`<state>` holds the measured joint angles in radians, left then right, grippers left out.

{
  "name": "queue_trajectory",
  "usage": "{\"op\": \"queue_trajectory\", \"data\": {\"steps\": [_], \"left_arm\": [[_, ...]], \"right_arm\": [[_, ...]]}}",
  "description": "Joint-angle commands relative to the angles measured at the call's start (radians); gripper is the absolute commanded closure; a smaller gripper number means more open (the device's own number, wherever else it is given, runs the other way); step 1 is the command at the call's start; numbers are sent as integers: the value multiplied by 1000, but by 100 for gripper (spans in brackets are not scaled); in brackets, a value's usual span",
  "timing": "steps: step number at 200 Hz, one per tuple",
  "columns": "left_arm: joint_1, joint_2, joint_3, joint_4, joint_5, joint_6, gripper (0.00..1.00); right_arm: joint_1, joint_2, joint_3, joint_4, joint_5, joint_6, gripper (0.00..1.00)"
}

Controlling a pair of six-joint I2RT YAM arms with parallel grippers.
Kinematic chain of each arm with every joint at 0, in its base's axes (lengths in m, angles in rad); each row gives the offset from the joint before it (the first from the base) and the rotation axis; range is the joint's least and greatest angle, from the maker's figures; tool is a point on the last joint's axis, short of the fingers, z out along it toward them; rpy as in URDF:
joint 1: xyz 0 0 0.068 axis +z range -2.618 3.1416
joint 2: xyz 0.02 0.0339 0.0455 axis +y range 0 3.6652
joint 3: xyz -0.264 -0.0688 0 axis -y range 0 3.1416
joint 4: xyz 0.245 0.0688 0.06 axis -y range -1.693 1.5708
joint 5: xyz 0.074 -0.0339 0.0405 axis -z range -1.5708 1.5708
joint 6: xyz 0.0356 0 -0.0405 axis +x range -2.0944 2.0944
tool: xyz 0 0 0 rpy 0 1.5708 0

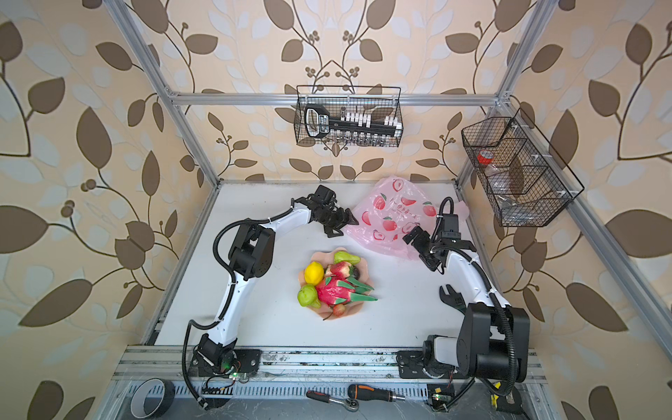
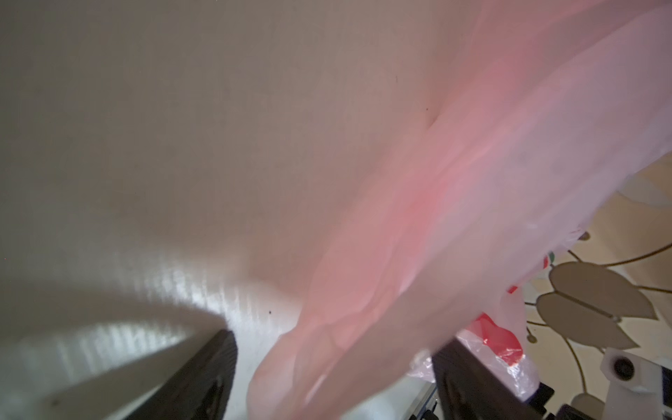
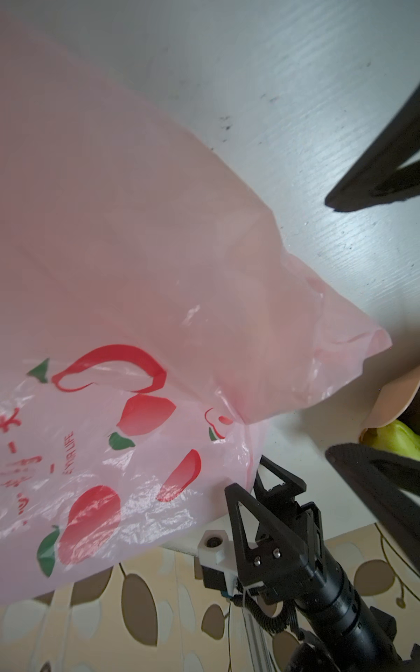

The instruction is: Place the fruits into the plastic bag

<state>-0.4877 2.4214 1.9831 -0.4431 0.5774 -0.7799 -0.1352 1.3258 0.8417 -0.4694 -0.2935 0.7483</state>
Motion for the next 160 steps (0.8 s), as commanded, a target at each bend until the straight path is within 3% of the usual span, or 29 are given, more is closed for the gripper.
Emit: {"op": "queue_trajectory", "data": {"steps": [1, 19, 29, 50, 71, 97, 122, 160], "left_arm": [[3, 8, 29, 8, 12, 28, 31], [4, 2, 27, 8, 5, 50, 50], [6, -6, 30, 0, -4, 70, 63], [30, -36, 23, -34, -28, 115, 88], [109, -124, -41, -59, -66, 150, 96], [266, -280, -137, -86, -92, 208, 96], [421, -394, -139, -164, -93, 287, 97], [604, -433, -54, -318, -63, 391, 96]], "right_arm": [[3, 41, -47, 89, -60, 72, 0], [17, 93, -69, 198, -73, 129, 4], [33, 117, -86, 286, -86, 177, 14], [85, 159, -92, 440, -128, 266, 68], [170, 155, -50, 477, -115, 300, 100], [297, 123, 38, 447, -74, 307, 100], [426, 113, 143, 421, -36, 308, 100], [636, 162, 240, 473, -10, 422, 100]]}}
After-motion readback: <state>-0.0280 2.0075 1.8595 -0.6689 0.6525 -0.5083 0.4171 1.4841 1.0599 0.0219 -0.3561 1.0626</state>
